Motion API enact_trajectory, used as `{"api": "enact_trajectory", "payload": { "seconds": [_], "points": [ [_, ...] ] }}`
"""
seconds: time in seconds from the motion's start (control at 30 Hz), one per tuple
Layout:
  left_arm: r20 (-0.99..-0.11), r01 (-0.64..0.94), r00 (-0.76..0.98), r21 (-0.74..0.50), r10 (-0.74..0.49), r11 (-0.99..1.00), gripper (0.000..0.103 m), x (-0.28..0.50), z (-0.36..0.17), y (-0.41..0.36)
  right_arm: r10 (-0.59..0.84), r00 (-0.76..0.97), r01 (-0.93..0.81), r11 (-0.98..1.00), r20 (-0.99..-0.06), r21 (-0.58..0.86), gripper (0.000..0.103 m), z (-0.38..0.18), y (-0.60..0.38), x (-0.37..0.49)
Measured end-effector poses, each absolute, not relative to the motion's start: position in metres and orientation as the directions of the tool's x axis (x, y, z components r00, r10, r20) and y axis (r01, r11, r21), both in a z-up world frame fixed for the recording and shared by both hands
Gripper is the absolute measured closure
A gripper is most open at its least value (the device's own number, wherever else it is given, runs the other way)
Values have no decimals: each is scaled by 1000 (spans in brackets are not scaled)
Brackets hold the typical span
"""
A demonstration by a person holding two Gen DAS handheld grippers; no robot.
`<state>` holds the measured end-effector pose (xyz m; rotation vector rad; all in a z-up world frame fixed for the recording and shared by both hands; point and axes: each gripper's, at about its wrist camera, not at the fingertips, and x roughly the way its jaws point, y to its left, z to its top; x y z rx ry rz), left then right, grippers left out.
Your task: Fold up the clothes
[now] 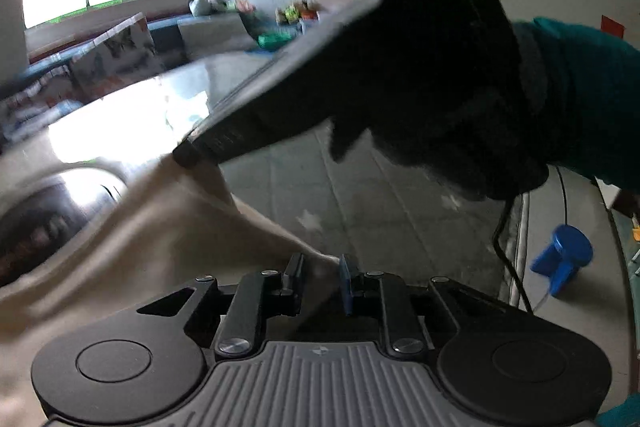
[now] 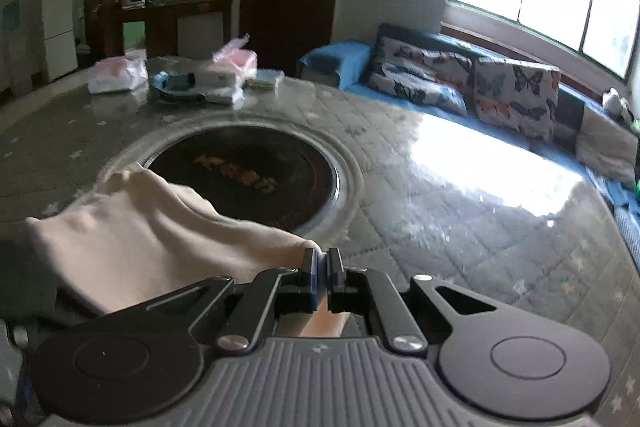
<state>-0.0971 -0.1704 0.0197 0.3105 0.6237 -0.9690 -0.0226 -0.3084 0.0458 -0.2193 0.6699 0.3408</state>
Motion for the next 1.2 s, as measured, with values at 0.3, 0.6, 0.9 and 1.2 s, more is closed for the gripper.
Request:
{"api": "enact_trajectory", "payload": {
  "seconds": [0.3, 0.6, 0.9, 1.2],
  "points": [
    [-559, 827, 474, 15, -681, 563, 79, -110, 48, -133, 242, 731, -346, 937, -638, -41, 96, 46, -320, -37],
    [-605, 599, 658, 61, -448, 798, 77, -72, 50, -56, 348, 718, -425, 905, -603, 15, 94, 54, -297, -63],
    [-647, 433, 683, -16, -340, 901, 72, -32, 32, 3, 328, 672, -387, 920, -664, 63, 94, 18, -299, -55],
    [-628, 466, 683, -19, -373, 885, 73, -10, 46, -21, 333, 681, -406, 913, -652, 42, 93, 41, -289, -39]
  ]
}}
